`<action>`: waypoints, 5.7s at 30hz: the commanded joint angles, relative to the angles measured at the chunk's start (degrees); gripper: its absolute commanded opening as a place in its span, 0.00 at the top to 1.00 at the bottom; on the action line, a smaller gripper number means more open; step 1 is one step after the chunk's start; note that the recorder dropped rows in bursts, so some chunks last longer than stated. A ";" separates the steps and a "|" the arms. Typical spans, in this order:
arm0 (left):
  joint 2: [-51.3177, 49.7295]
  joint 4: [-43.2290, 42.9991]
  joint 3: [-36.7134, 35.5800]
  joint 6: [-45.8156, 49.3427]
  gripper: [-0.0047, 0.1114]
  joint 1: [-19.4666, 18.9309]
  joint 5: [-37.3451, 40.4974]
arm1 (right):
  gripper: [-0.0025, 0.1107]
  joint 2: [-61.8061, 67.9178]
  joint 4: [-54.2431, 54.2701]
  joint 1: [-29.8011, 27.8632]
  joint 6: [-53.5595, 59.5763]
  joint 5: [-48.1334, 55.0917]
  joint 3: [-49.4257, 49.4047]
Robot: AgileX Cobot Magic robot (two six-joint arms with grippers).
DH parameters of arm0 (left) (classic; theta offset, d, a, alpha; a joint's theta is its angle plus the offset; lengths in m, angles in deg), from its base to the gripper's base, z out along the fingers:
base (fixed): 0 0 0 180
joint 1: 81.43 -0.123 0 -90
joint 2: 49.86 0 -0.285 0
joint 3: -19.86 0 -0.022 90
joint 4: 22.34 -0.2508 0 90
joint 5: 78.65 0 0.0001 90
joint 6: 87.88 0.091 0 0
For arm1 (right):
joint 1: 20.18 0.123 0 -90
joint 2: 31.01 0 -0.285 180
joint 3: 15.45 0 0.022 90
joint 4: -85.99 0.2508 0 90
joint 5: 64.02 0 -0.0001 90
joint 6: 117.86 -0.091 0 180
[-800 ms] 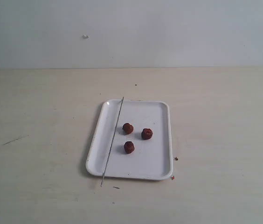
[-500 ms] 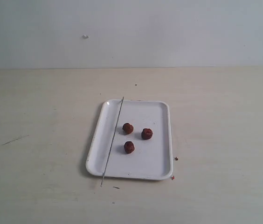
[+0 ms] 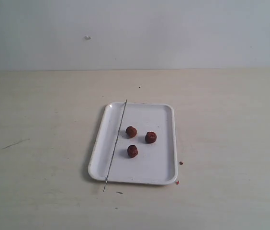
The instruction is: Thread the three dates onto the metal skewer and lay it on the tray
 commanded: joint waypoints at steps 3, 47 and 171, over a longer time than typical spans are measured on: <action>0.35 3.58 0.14 -11.89 0.96 0.27 -19.09 | 0.98 -0.22 0.05 -0.17 0.32 -0.76 -0.13; -101.24 -1.09 70.24 -16.94 0.96 46.74 33.35 | 0.98 -0.22 0.17 -0.17 0.32 -0.76 -0.13; -89.64 2.05 54.74 13.10 0.96 46.00 35.90 | 0.98 56.85 -24.09 2.13 -6.59 -2.98 42.41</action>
